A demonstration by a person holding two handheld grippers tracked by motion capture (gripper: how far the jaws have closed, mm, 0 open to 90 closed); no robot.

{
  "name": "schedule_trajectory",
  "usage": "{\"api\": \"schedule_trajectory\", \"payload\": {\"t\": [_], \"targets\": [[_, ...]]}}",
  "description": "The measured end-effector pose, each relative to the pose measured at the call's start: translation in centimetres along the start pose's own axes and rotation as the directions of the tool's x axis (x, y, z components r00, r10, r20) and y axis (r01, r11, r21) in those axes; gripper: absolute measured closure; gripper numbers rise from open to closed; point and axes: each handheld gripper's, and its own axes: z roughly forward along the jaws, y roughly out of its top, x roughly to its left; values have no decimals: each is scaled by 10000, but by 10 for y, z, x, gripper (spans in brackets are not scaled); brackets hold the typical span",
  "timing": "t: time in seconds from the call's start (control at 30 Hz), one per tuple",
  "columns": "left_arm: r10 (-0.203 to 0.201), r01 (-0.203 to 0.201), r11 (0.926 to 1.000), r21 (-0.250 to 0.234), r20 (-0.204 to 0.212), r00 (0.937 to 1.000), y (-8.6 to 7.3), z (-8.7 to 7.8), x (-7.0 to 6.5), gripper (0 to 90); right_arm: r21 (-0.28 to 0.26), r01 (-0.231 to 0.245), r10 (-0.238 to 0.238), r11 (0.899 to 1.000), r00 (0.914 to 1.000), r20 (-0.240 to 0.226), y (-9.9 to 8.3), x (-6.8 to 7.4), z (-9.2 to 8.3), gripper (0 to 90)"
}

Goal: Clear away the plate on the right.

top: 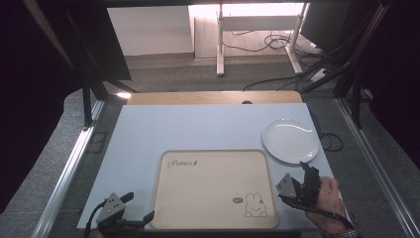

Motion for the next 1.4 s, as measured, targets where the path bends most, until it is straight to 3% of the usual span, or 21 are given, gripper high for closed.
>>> {"api": "schedule_trajectory", "payload": {"t": [0.2,0.37,0.57,0.6,0.63,0.73,0.77,0.83,0.87,0.93,0.97,1.4], "targets": [[-25,25,10000,-27,-15,10000,0,0,0,14,148,816,-821,9966,9959,386,2,6,7,265],[-81,81,9999,-64,-9,10000,0,-1,1,11,259,1221,-1232,9922,9913,469,4,11,12,271],[-90,89,9999,-116,-28,10000,-1,-1,1,11,498,2016,-2051,9782,9755,790,5,17,21,292],[-90,89,9999,-116,-28,10000,-1,-1,1,11,498,2016,-2051,9782,9755,790,5,17,21,292],[-86,86,9999,-118,-50,10000,-1,-1,1,11,418,2142,-2158,9759,9756,390,5,17,24,302],[-196,194,9998,-46,-286,9994,0,-1,0,28,435,2319,-2339,9718,9710,493,6,19,27,310],[-290,290,9996,0,-365,9989,0,-1,1,33,647,2587,-2645,9638,9586,1060,6,23,29,322],[-292,291,9996,-42,-338,9990,0,-1,1,33,707,2667,-2732,9612,9557,1091,6,25,32,334],[-275,274,9996,-34,-344,9990,0,-1,1,33,552,2655,-2687,9625,9613,612,6,25,34,342],[-247,247,9997,-16,-347,9991,0,-1,1,33,610,2755,-2792,9594,9582,630,6,25,36,349],[-236,236,9997,-10,-358,9991,0,-1,1,33,804,2933,-3012,9526,9463,1175,6,28,38,364],[-76,73,9999,-126,-239,9997,0,-2,0,21,1012,3385,-3500,9355,9270,1346,6,33,56,437]]}}
